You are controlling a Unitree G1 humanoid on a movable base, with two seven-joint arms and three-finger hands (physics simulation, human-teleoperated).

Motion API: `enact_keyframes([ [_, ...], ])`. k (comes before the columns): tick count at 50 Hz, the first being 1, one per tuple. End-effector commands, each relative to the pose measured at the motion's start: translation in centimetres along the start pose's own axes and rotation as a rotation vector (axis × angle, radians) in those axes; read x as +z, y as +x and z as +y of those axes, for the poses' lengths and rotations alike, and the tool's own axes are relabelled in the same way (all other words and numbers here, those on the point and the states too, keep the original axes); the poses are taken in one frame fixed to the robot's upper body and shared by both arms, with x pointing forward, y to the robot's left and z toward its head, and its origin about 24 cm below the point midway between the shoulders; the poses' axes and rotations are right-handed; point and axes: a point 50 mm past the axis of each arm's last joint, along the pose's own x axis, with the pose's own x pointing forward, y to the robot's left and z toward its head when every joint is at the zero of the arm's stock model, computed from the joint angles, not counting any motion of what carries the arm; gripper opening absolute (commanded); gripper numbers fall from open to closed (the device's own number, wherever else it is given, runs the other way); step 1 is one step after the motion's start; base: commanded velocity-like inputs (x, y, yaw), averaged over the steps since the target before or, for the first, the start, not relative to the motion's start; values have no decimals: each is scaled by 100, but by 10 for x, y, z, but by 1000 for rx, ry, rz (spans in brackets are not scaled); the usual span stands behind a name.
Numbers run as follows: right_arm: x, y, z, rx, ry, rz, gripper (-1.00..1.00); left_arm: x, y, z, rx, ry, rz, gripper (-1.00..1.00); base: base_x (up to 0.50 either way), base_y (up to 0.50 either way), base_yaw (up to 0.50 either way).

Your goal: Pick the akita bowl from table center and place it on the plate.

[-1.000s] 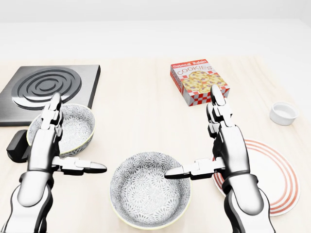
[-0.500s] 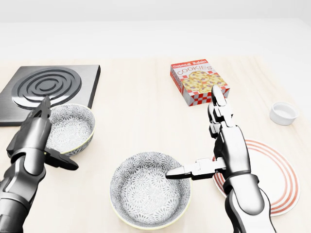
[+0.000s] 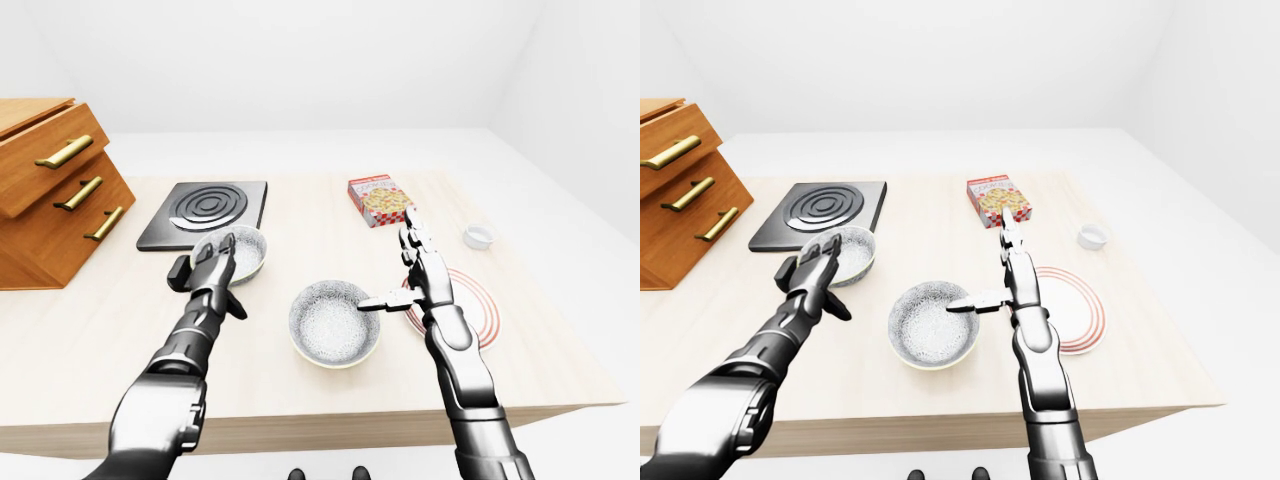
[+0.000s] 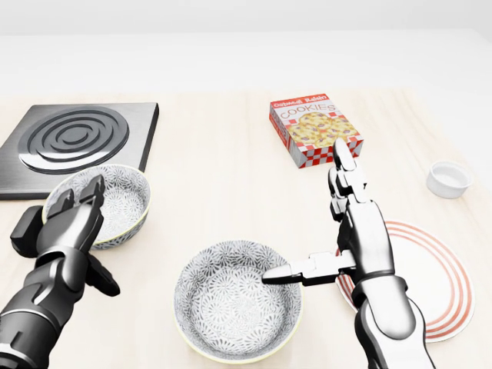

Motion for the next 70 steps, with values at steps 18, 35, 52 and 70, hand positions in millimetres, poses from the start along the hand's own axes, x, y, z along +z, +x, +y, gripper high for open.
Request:
enact_keyframes([
  [18, -2, 3, 3, 9, 1, 9, 100, 1, -6, -20, -46, 100, -23, -100, 0, 0, 0],
  [35, -2, 2, 4, 11, 0, 10, 100, 3, -5, -18, -72, 62, -19, -100, 0, 0, 0],
  [52, -1, 3, 5, 10, -6, 7, 100, 67, -37, 71, -237, -77, -465, -100, 0, 0, 0],
  [70, 67, 21, -5, 85, -303, -240, 100, 86, -57, 94, -229, -26, -584, -100, 0, 0, 0],
])
